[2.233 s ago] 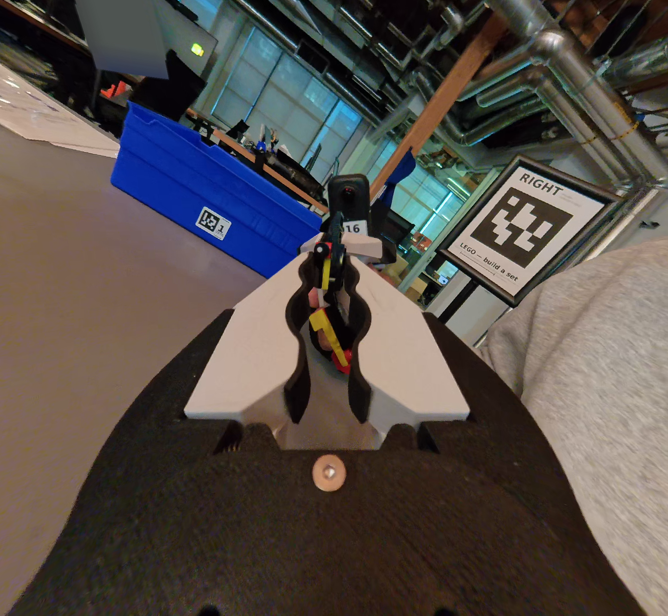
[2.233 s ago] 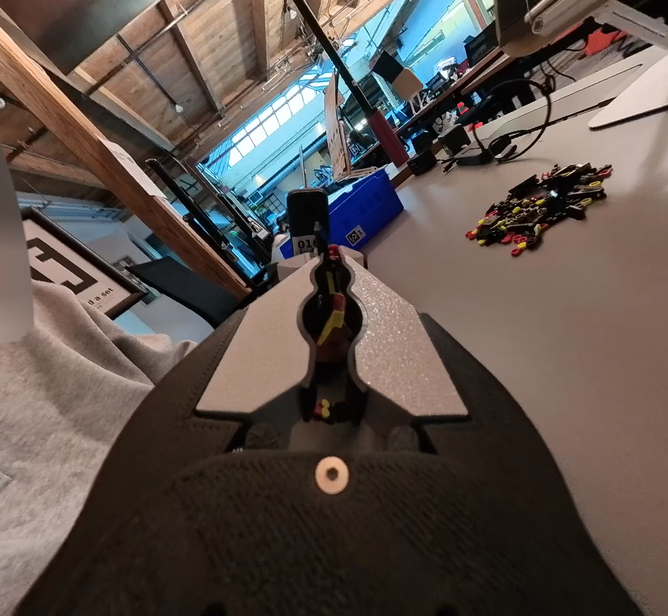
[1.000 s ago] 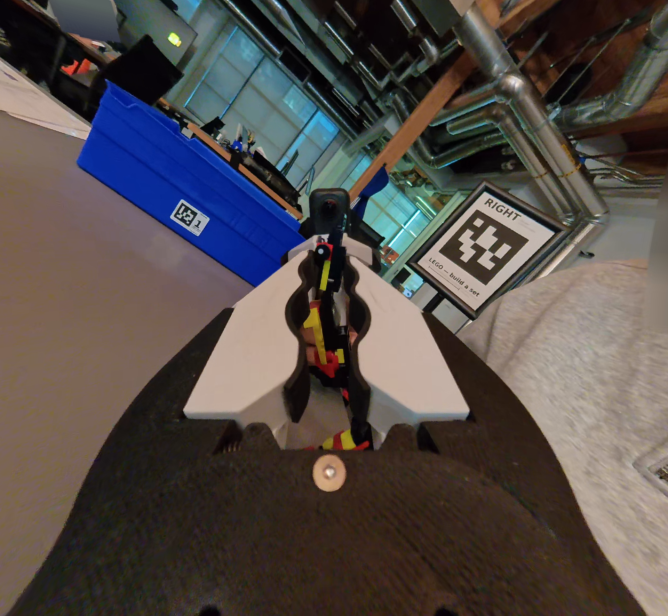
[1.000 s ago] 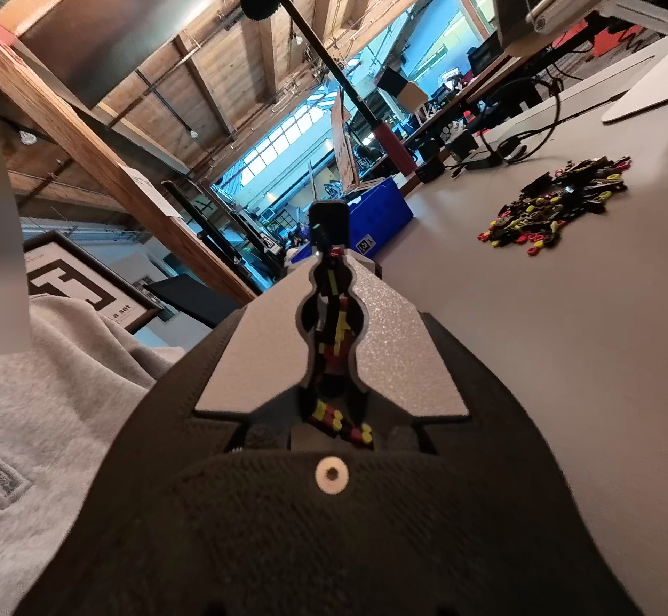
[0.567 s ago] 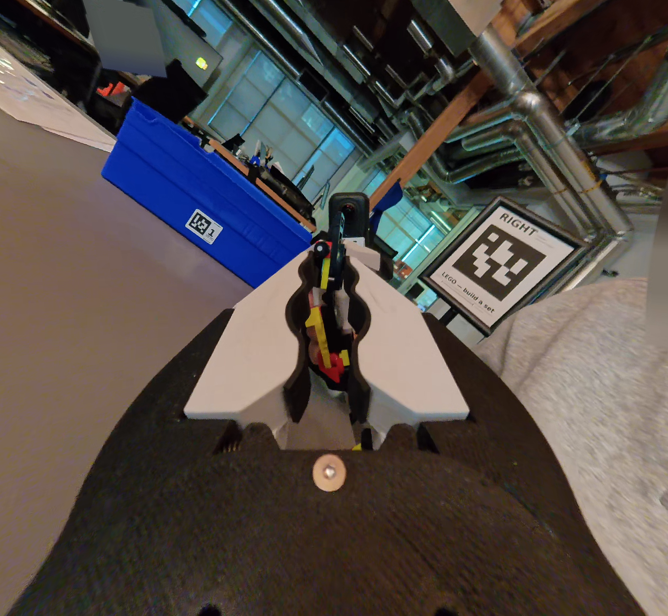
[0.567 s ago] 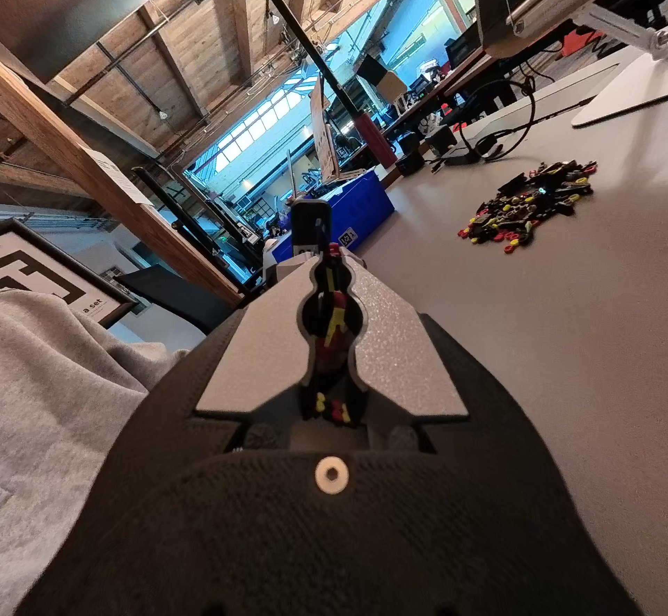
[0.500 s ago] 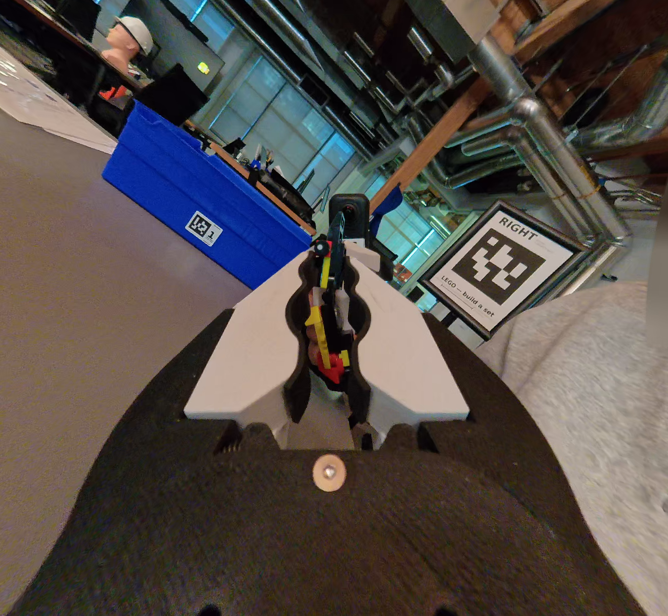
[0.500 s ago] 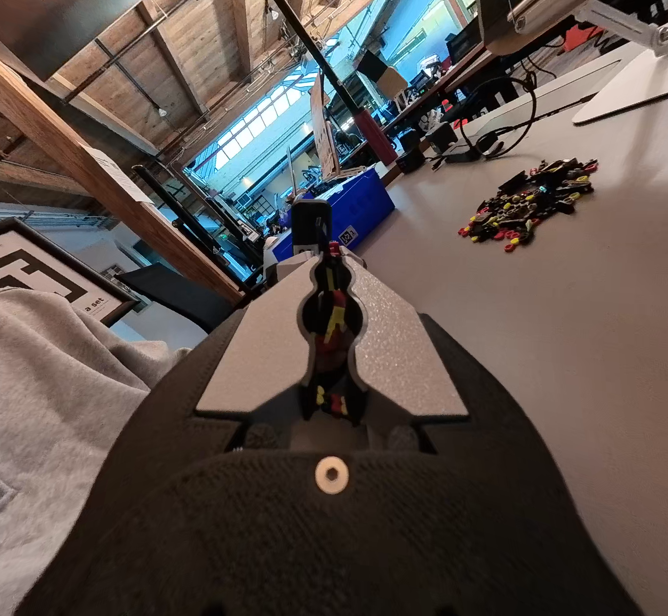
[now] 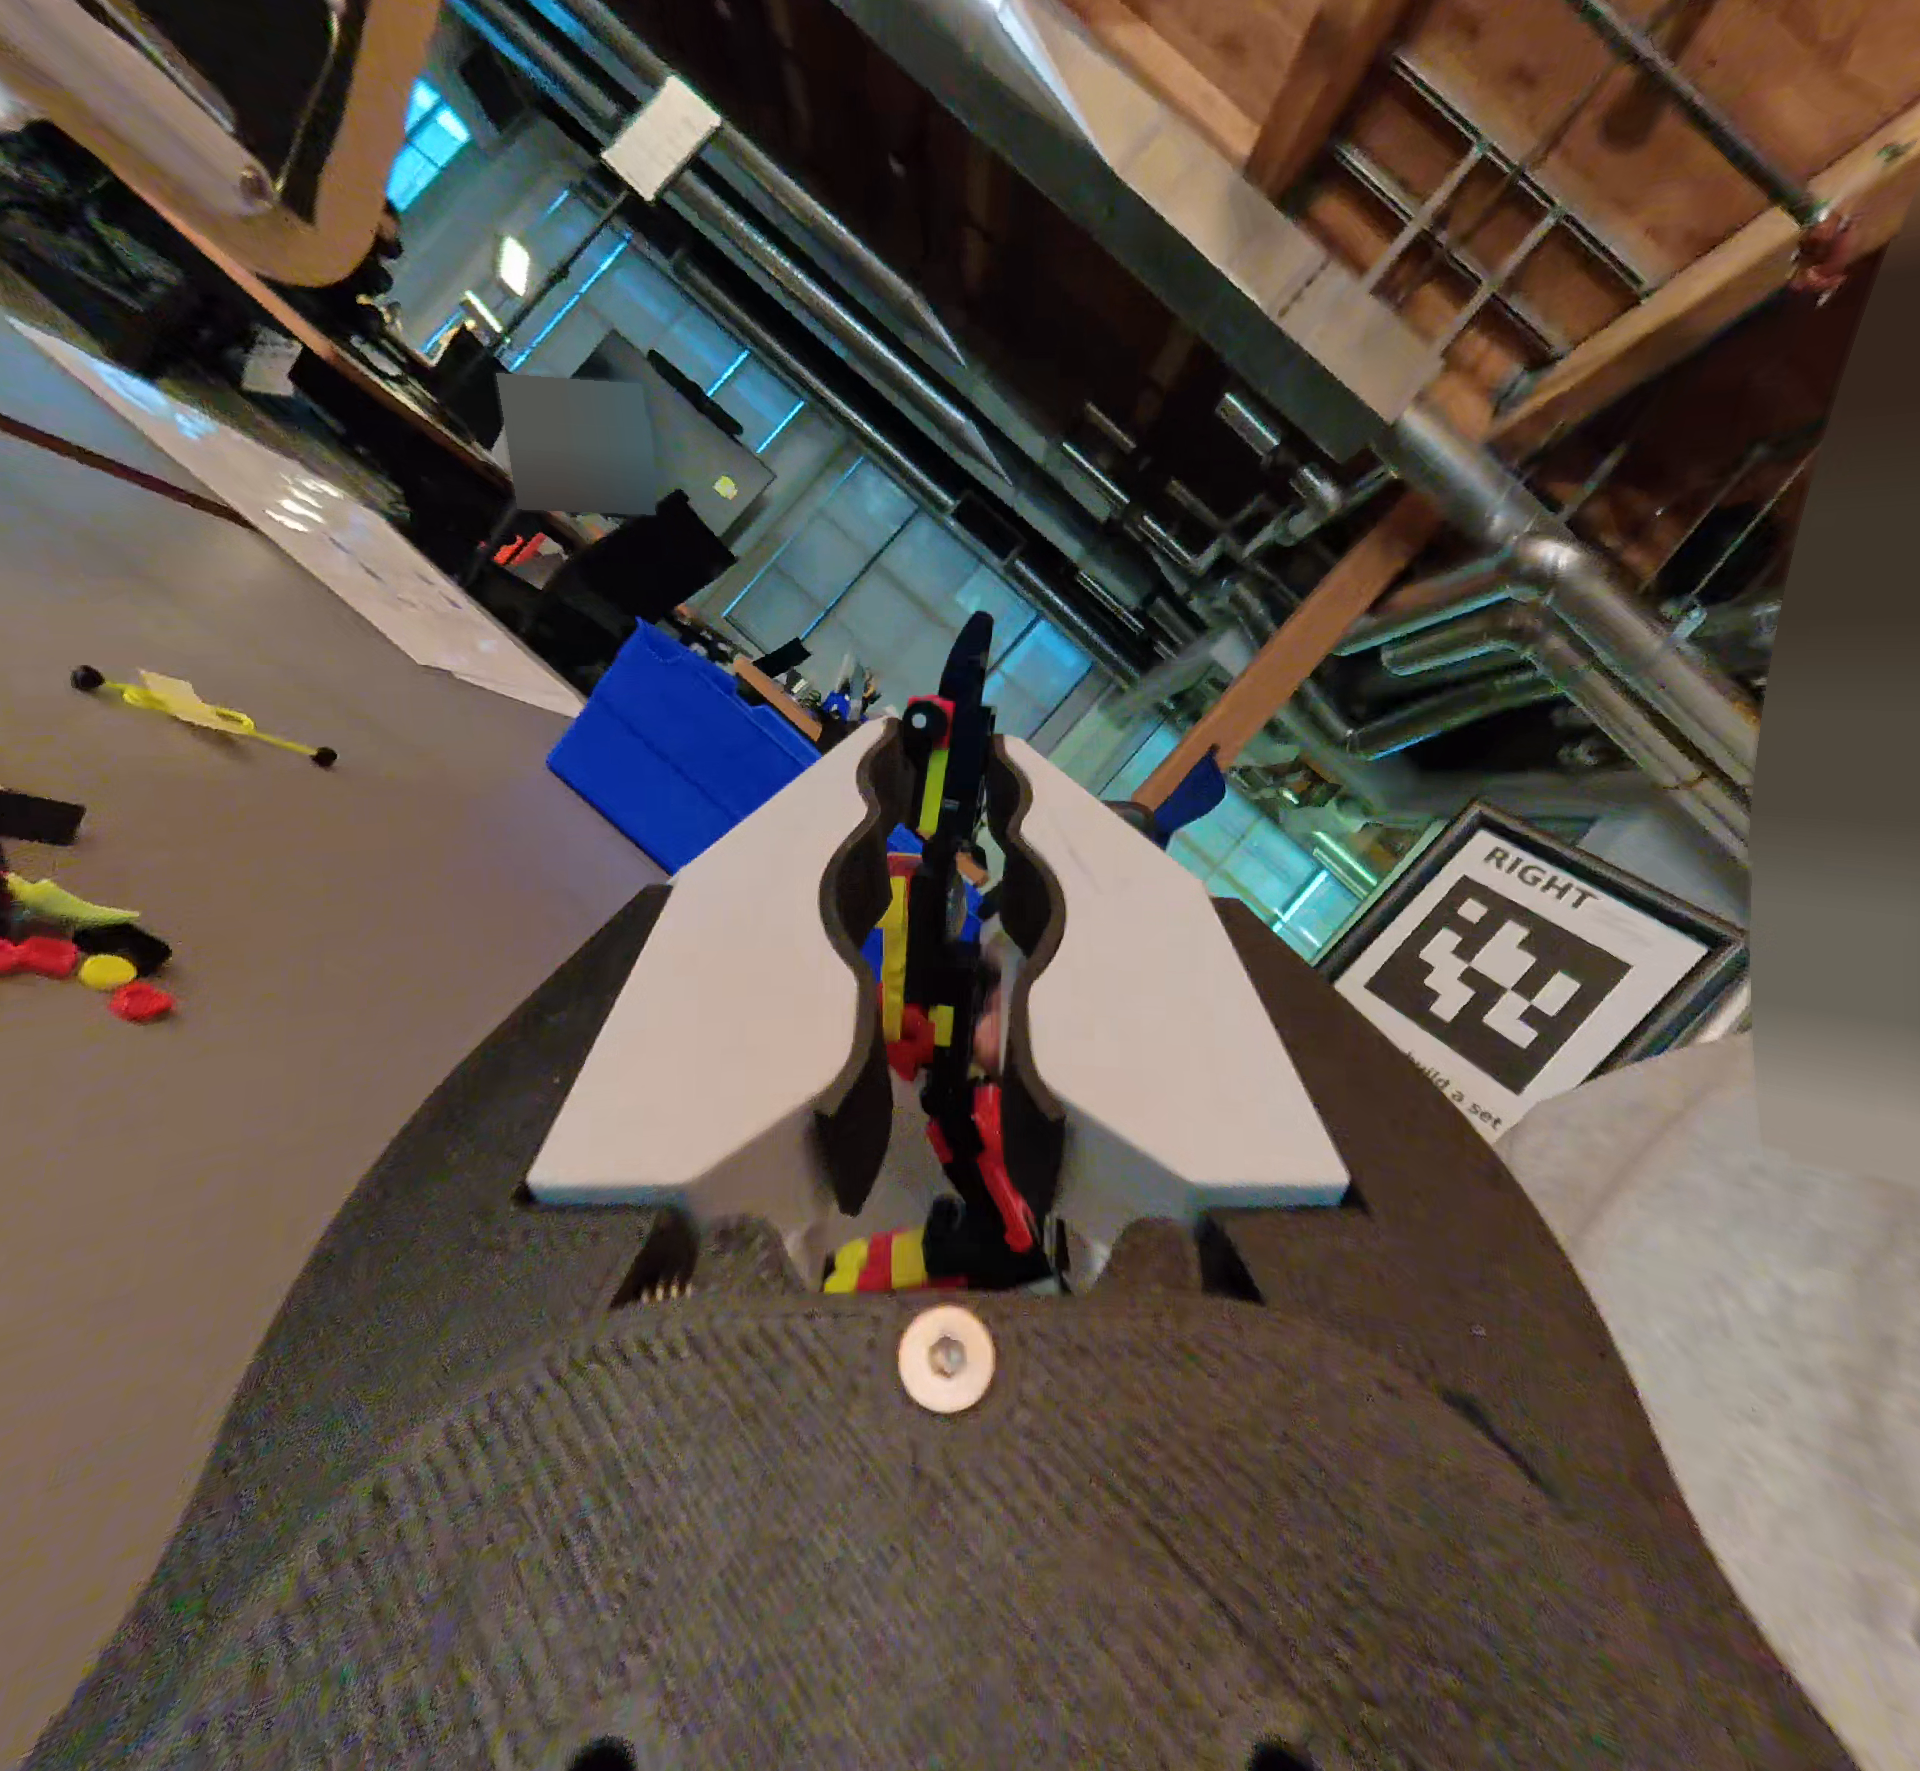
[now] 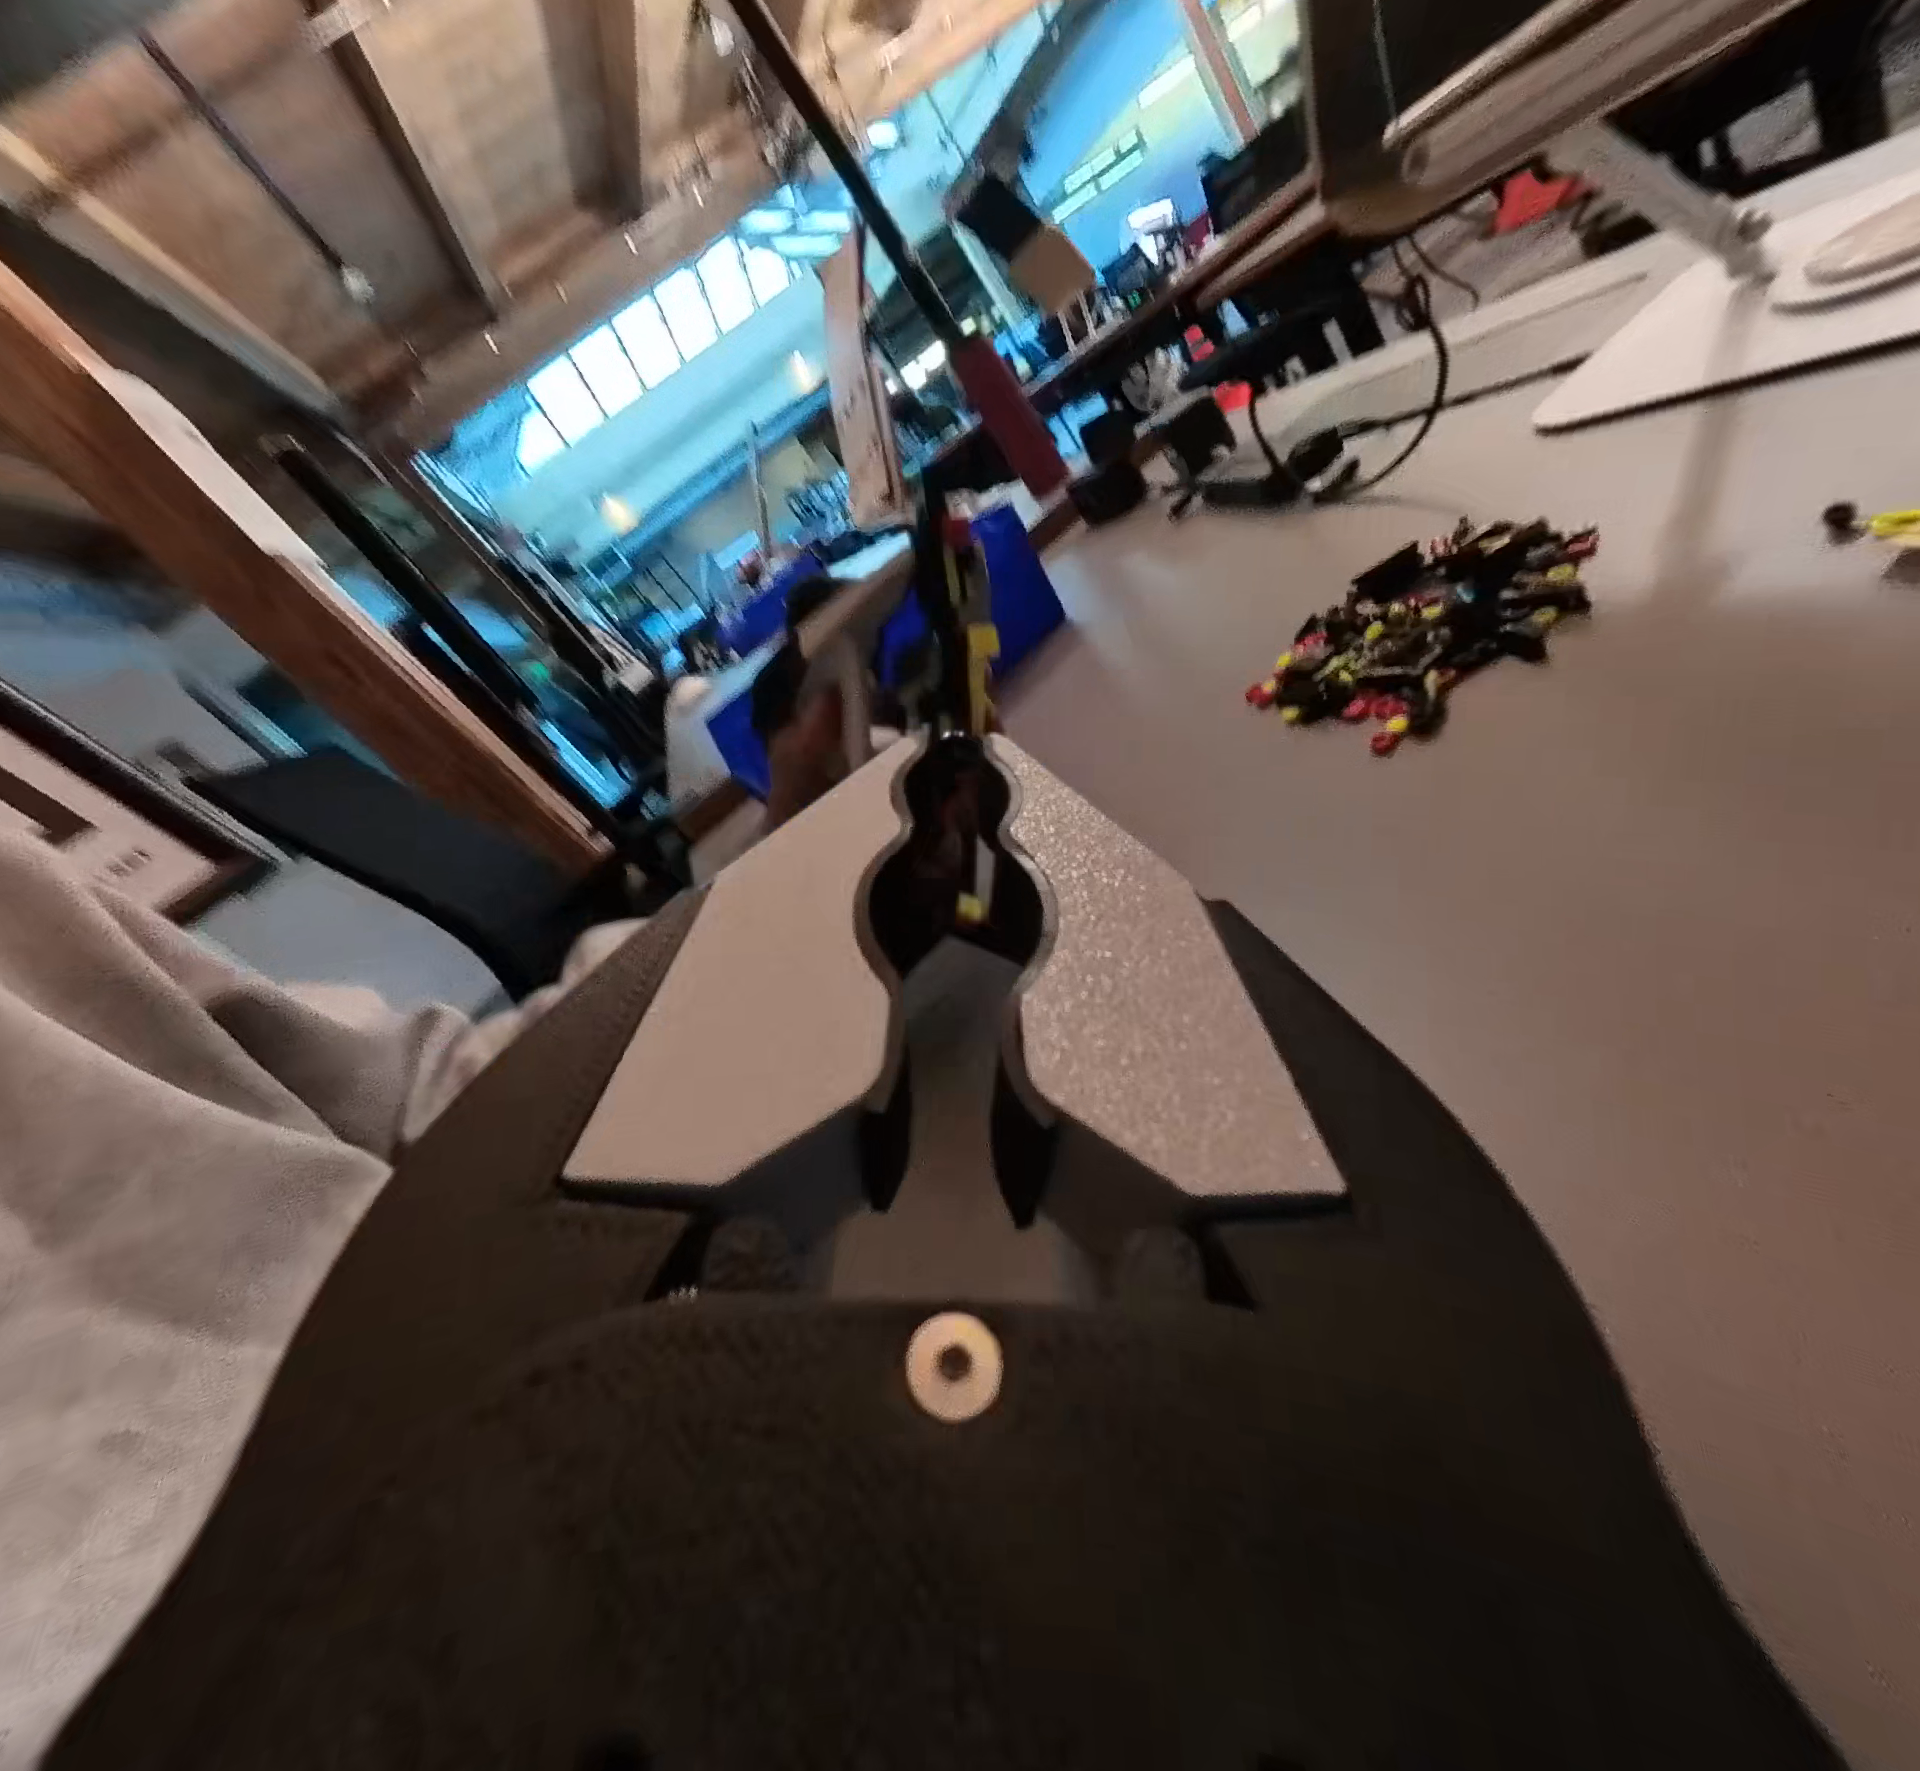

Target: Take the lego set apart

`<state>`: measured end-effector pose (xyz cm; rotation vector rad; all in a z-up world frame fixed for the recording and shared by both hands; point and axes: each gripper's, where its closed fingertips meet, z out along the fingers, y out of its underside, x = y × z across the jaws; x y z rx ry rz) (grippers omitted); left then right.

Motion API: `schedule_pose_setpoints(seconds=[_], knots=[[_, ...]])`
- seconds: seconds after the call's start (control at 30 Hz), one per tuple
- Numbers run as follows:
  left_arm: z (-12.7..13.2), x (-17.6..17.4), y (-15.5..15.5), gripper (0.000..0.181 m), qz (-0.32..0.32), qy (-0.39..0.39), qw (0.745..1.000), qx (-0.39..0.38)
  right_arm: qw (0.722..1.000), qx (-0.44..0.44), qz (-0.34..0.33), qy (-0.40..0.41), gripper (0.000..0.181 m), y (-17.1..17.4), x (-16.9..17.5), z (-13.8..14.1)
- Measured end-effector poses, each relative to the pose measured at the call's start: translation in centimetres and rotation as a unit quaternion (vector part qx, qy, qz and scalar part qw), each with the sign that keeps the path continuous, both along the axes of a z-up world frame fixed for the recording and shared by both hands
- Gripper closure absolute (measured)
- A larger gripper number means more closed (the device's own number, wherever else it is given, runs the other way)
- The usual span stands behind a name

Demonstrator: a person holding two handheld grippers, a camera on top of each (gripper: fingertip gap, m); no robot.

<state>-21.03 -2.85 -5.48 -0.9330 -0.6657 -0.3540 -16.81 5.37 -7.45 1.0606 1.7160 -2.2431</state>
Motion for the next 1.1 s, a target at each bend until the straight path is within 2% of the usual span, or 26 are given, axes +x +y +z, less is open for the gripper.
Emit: schedule_pose_setpoints(seconds=[0.17, 0.3, 0.5, 0.63, 0.7, 0.87, 1.1], knots=[[0.1, -0.3, -0.7, 0.169, -0.002, -0.003, 1.0, 0.012, 0.999, 0.036, 0.003, 0.001, 0.176, -1.1, -0.6, -1.7], [0.0, 0.3, -1.1, 0.168, -0.004, -0.011, 1.0, 0.016, 0.991, 0.135, -0.018, -0.005, 0.176, -2.0, -3.7, -4.2], [-0.1, 0.8, -2.8, 0.169, 0.018, -0.03, 0.999, 0.018, 0.962, 0.273, -0.015, 0.019, 0.176, -6.7, -9.4, -7.4], [-0.6, -0.1, -4.0, 0.169, 0.046, -0.028, 0.999, -0.008, 0.948, 0.316, -0.03, 0.028, 0.174, -8.6, -12.6, -8.5], [-1.2, -0.5, -4.3, 0.169, 0.054, -0.031, 0.998, -0.018, 0.943, 0.328, -0.042, 0.025, 0.166, -8.5, -13.3, -9.0], [-2.2, -1.1, -4.4, 0.169, 0.055, -0.047, 0.997, -0.024, 0.963, 0.259, -0.067, 0.032, 0.155, -6.6, -12.3, -6.8], [-2.7, -0.3, -2.6, 0.168, 0.024, -0.045, 0.998, -0.04, 0.995, 0.09, -0.031, 0.042, 0.145, -5.2, -6.5, -3.2]])
